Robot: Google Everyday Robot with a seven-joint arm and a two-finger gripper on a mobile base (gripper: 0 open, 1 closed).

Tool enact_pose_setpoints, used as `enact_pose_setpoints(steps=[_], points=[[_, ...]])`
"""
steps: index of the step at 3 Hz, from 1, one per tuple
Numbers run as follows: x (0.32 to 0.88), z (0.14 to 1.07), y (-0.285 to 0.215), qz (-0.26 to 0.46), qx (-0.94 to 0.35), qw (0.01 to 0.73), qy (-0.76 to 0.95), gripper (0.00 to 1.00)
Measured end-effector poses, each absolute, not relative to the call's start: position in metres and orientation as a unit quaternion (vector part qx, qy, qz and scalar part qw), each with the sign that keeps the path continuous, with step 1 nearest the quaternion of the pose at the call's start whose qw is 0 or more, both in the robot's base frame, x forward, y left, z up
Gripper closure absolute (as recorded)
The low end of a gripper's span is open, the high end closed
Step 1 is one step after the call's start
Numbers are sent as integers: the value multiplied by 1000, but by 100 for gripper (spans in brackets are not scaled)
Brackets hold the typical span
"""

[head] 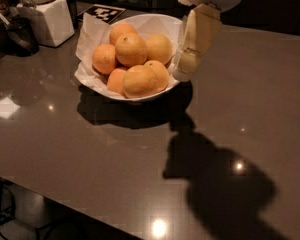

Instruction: Pick orange from white bowl

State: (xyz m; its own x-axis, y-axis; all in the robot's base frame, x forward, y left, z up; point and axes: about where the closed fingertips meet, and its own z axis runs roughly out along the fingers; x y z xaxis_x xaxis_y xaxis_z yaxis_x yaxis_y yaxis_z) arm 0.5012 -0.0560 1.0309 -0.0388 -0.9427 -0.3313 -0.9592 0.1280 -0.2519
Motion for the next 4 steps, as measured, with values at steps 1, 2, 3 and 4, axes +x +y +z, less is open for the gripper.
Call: enact_pose_setpoints(steps=[1,2,3,4], points=[[545,1027,14,53,-665,201,717,0],[549,1030,20,53,-665,212,714,0],[565,1032,26,69,-639,235,729,0],[577,1038,35,57,-616,243,747,0]])
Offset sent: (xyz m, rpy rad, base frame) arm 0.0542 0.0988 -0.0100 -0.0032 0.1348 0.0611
